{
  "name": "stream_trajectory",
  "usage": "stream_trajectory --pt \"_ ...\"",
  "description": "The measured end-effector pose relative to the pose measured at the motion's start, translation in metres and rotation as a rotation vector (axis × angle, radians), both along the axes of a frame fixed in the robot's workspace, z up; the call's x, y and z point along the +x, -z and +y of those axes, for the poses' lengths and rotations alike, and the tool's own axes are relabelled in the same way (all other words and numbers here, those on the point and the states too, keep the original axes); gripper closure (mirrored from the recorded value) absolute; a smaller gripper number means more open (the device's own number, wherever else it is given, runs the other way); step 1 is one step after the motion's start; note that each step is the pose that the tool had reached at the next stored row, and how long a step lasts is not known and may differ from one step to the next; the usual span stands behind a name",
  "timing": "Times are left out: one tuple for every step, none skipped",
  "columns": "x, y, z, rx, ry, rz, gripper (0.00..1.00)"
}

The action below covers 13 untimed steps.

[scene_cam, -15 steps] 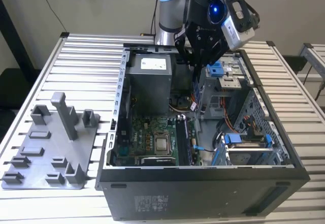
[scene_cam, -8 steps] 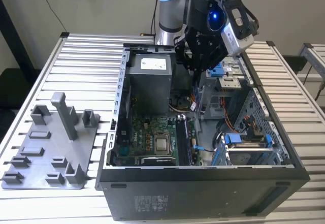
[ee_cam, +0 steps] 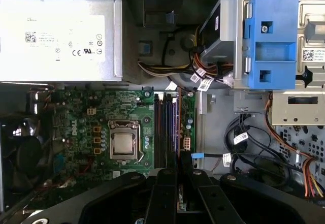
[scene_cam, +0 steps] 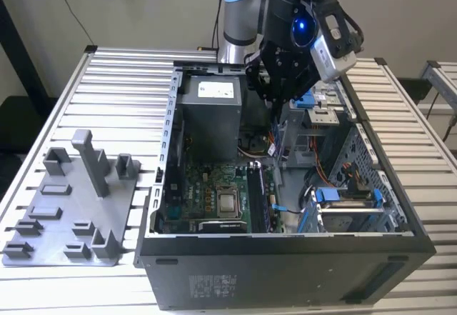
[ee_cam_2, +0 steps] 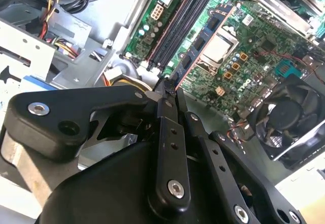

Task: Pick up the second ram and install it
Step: 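Insert the second ram into the second slot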

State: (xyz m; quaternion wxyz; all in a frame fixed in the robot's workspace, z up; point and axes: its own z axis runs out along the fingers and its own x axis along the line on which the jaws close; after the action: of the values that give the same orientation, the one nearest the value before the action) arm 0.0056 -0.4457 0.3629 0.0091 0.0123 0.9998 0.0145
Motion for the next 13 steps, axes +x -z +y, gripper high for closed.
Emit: stream_trajectory --pt "0.0000 0.0004 0.0000 0.0003 0.000 -0.0001 0.86" --pt "0.0000 0.0011 -0.0001 0.0005 0.000 -0.0002 0.86" --pt "0.0000 0.0018 -0.0001 0.0002 0.000 -0.0001 0.86" --pt "0.0000 0.0027 -0.0002 0.0000 0.000 0.0000 0.86" --pt "0.0000 0.0037 -0.0005 0.0001 0.000 0.0000 0.86" --pt "0.0000 0.0047 -0.0008 0.0000 0.000 0.0000 0.86" --pt "0.0000 0.0057 -0.0011 0.0000 0.000 0.0000 0.86" --pt "0.0000 0.0067 -0.0012 0.0001 0.000 0.0000 0.86" --pt "0.0000 0.0075 -0.0012 0.0000 0.000 0.0000 0.86" --pt "0.0000 0.0082 -0.0012 0.0000 0.000 0.0000 0.86" --pt "0.0000 0.0089 -0.0012 0.0001 0.000 -0.0001 0.86" --pt "0.0000 0.0103 -0.0012 0.0001 0.000 -0.0004 0.86" --pt "0.0000 0.0116 -0.0012 0.0000 0.000 -0.0005 0.86"
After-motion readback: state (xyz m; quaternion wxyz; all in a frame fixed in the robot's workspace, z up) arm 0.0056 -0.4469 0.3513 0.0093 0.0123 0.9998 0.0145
